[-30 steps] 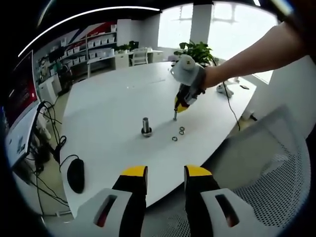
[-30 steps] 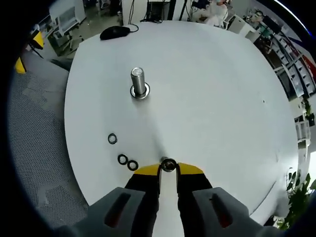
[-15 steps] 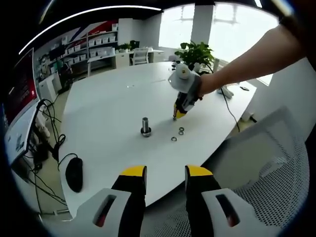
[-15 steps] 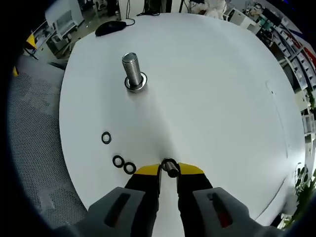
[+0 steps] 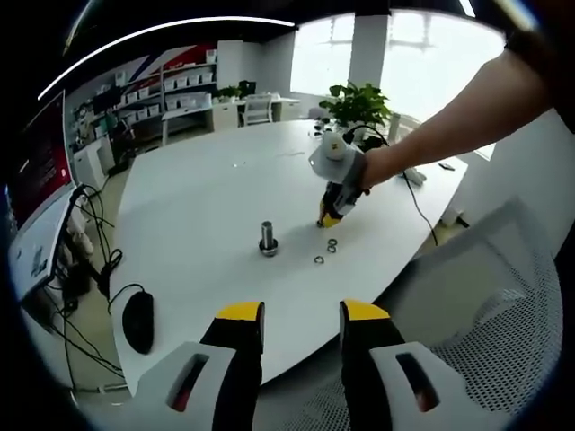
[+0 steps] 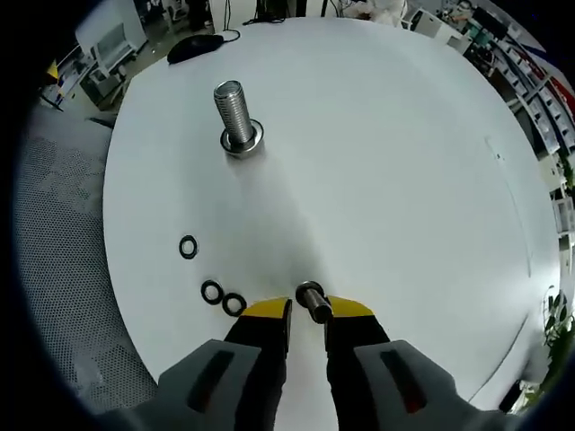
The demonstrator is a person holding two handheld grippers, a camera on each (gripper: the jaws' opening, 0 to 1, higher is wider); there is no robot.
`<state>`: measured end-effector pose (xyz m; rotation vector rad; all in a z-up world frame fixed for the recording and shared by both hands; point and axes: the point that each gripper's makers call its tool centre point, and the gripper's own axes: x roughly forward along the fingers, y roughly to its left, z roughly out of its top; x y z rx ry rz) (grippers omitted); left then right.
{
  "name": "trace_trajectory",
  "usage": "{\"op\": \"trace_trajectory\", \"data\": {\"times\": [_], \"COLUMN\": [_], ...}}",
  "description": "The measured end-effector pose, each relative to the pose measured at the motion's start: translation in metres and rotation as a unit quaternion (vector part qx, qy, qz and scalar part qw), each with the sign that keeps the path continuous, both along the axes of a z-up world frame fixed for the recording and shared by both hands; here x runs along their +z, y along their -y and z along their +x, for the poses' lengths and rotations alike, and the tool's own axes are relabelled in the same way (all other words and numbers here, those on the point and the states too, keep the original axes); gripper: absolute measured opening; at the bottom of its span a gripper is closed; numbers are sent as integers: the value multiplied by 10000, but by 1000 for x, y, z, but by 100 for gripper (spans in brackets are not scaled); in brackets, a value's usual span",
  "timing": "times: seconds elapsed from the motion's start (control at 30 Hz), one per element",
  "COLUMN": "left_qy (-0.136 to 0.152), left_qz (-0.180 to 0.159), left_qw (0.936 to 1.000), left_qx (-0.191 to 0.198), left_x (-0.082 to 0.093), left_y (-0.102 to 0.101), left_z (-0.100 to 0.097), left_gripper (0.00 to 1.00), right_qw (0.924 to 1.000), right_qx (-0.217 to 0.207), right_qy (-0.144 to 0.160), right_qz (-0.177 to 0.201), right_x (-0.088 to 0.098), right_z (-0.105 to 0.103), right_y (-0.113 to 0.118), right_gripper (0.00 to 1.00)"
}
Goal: Place the washer onto the threaded stud by aligning its center hole with the stud, sliding it down to the base, and recovering from edge contact or off-axis alignment until the washer reaches the visible bottom stop.
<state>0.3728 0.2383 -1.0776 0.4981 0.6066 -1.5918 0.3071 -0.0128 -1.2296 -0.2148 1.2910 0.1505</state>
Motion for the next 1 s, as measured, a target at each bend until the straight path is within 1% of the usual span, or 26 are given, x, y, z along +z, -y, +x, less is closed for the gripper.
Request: {"op": "trace_trajectory", "data": {"times": [0.1, 0.17, 0.27, 0.37, 0.4, 0.5, 0.57, 0.63, 0.73, 0.83, 0.9, 1.0], "left_qy": [63, 56, 25, 39, 36, 44, 38, 36, 15, 42, 47, 57], "left_qz": [1, -14, -31, -18, -16, -7, 3, 0, -22, -29, 4, 12], "left_qw": [10000, 10000, 10000, 10000, 10000, 10000, 10000, 10000, 10000, 10000, 9999, 9999], "left_qx": [-50, -49, -19, -23, -33, -69, -87, -87, -58, -76, -107, -140], "left_x": [0, 1, 1, 1, 1, 0, 0, 0, 0, -1, -2, -1], "left_y": [0, 0, 1, 0, 0, 0, 0, 0, 0, 0, -1, -1], "left_z": [-1, -2, -2, -2, -2, -2, -2, -1, 0, 0, -1, -3], "left_gripper": [33, 33, 33, 32, 32, 32, 32, 32, 32, 32, 32, 32], "right_qw": [10000, 10000, 9999, 9999, 9998, 9997, 9996, 9996, 9998, 9999, 9999, 9998], "right_qx": [-26, 23, 28, -112, -157, -187, -271, -246, -179, -117, -34, 40], "right_qy": [39, -37, -85, -38, -33, -11, 18, 18, -43, -32, -36, -77], "right_qz": [-41, -65, -109, -101, -109, -141, -91, -107, -61, 100, 122, 190], "right_x": [-3, 0, 3, 9, 10, 15, 14, 18, 11, 7, 6, -3], "right_z": [-2, -9, -13, -17, -22, -27, -29, -31, -34, -36, -33, -32], "right_y": [8, 8, 10, 13, 14, 13, 14, 6, 1, -15, -19, -25], "right_gripper": [21, 21, 21, 22, 23, 23, 23, 23, 23, 23, 23, 23]}}
